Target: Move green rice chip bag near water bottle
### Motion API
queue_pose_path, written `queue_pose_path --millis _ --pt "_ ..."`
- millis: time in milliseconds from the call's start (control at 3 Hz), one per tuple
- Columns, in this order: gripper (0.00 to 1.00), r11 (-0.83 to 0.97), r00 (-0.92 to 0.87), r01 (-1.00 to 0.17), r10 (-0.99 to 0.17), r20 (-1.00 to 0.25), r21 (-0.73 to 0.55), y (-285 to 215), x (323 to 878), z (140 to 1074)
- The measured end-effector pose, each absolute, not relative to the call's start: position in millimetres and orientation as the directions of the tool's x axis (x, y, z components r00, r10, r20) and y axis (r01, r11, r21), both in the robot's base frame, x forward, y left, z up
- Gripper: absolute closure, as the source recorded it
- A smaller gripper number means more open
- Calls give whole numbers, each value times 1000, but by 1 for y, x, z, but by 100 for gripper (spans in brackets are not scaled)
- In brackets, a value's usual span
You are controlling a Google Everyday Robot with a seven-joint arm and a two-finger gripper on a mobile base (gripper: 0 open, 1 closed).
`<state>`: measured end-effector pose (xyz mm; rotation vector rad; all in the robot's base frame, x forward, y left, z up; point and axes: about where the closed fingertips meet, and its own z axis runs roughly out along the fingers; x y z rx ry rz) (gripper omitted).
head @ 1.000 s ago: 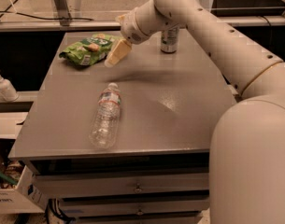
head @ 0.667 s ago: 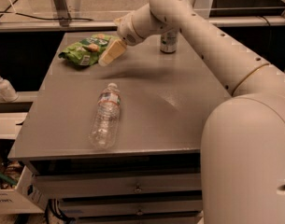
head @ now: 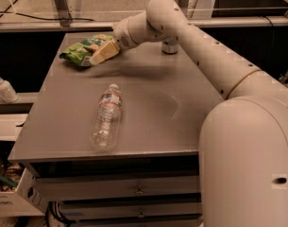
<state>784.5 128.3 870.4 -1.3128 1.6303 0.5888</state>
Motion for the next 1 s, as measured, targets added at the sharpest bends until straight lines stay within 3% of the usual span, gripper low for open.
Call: queue_pose_path --millis 333,1000 --pt "0 332 -25 -932 -458 -889 -145 138 784 864" --pt "41 318 -40 -940 -458 -888 -121 151 773 851"
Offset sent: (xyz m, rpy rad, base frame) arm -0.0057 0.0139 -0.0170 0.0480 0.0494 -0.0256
